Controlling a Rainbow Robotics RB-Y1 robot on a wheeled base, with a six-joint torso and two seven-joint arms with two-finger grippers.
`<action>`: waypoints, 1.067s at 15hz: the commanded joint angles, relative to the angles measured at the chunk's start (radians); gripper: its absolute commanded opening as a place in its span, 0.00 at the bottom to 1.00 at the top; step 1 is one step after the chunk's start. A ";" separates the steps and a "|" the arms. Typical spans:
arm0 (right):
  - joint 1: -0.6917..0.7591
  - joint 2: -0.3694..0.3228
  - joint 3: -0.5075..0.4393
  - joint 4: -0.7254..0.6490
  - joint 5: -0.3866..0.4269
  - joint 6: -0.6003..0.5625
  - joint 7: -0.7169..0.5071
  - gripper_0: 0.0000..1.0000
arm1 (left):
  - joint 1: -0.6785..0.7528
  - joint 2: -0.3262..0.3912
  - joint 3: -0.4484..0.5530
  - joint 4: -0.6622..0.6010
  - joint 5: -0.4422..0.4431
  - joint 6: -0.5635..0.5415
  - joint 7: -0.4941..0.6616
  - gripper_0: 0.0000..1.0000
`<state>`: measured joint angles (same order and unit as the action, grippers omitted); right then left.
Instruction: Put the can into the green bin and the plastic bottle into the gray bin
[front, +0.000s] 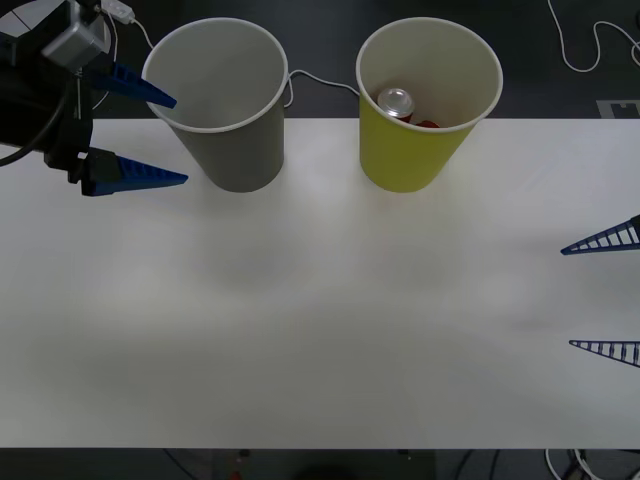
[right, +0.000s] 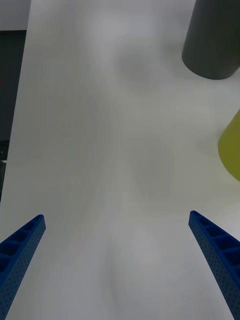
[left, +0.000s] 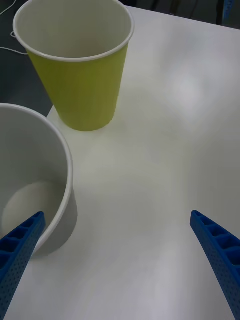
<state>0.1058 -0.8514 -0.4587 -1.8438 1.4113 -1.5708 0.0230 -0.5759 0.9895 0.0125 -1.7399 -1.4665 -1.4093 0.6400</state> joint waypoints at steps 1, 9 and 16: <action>0.000 0.000 0.000 0.000 0.000 0.000 0.000 1.00 | 0.096 -0.002 0.055 0.000 0.015 -0.002 -0.112 1.00; 0.000 0.000 0.000 0.000 0.000 0.000 0.000 1.00 | 0.298 -0.002 0.109 0.002 0.051 -0.005 -0.444 1.00; 0.000 0.000 0.000 0.000 0.000 0.000 0.000 1.00 | 0.406 -0.003 0.139 0.016 0.095 -0.051 -0.586 1.00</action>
<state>0.1058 -0.8514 -0.4587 -1.8438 1.4113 -1.5708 0.0230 -0.1813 0.9874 0.1491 -1.7244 -1.3764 -1.4598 0.0615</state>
